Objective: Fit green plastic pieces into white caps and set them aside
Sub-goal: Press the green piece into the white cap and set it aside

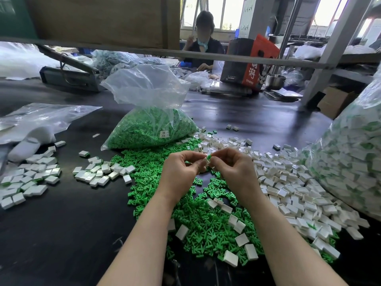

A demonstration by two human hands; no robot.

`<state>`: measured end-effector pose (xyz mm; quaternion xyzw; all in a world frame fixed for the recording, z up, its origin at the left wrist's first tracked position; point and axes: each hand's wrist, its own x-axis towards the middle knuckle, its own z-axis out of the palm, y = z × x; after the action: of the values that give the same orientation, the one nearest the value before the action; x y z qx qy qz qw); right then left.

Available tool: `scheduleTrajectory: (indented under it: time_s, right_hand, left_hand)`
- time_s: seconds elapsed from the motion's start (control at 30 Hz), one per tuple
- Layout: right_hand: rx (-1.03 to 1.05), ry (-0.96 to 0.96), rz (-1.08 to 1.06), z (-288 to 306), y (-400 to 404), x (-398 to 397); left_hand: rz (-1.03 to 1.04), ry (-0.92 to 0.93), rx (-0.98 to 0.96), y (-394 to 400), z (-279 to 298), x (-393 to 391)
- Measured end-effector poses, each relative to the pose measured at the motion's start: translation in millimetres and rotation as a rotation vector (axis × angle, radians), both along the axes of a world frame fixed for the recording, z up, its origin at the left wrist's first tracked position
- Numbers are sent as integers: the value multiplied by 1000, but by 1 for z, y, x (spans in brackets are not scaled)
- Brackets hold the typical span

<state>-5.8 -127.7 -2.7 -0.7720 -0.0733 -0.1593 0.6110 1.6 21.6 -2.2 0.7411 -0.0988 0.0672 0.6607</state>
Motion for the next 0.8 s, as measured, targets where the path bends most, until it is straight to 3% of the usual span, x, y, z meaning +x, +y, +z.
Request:
scheduleTrajectory:
  time_s: [0.3,0.5,0.67,0.8]
  right_hand:
    - [-125,-29,23,1,-3,0]
    - [22,87,67,-7,-2,2]
    - [-229,113,128,-9,-1,3]
    - [-185,117,182,-7,3,1]
  left_hand:
    - [-43,-2,-9,2,2,-2]
    - [-68,-27,-42,1,1,-1]
    - [-103,-8,-69,3,1,1]
    - [-118,18,-51,5,0,2]
